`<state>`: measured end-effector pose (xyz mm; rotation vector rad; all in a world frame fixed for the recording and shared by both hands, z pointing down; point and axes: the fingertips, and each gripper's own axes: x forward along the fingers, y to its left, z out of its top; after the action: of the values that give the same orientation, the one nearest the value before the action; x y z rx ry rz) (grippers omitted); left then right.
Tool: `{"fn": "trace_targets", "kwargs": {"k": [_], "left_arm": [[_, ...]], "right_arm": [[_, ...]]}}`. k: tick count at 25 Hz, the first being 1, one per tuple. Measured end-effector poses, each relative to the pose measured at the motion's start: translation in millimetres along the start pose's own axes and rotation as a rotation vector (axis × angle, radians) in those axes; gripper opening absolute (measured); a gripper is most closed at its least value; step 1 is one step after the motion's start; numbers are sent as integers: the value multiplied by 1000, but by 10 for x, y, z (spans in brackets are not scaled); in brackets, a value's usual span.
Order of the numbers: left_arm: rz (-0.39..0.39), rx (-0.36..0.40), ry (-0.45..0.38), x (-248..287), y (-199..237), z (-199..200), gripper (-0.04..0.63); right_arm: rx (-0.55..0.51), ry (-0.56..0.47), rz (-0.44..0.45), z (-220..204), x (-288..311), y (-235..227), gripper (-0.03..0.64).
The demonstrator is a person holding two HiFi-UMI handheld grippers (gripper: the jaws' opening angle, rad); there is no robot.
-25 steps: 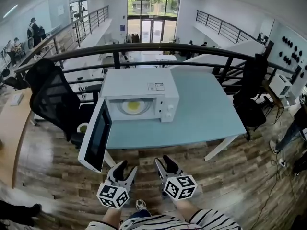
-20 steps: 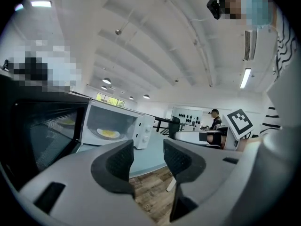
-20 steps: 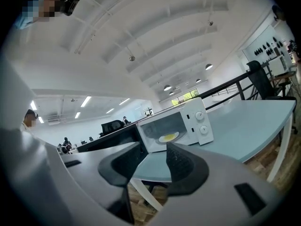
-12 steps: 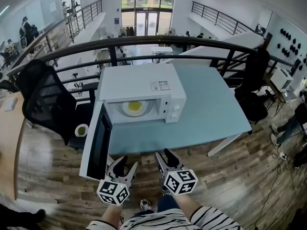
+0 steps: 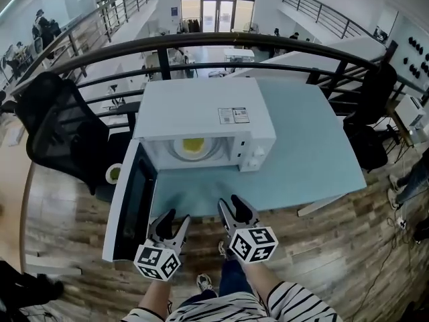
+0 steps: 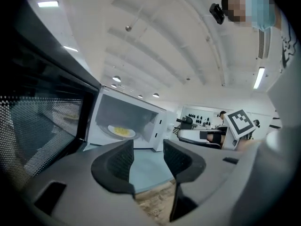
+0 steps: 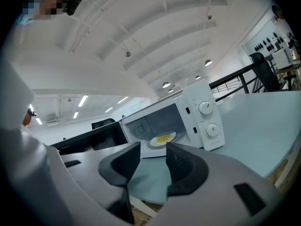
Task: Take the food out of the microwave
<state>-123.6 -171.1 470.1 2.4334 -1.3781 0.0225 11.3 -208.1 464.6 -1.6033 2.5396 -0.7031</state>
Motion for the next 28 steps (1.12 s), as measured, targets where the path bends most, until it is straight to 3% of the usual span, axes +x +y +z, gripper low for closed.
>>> {"fn": "trace_targets", "kwargs": {"k": [11,28], "left_arm": [[81,-38,-13,607,484,-5,179],[116,-47,-28,1430,980,42,179]], "right_arm": [[3,41,50,-7,717,-261,169],[14,34,53,-28,1480,-568,169]]}}
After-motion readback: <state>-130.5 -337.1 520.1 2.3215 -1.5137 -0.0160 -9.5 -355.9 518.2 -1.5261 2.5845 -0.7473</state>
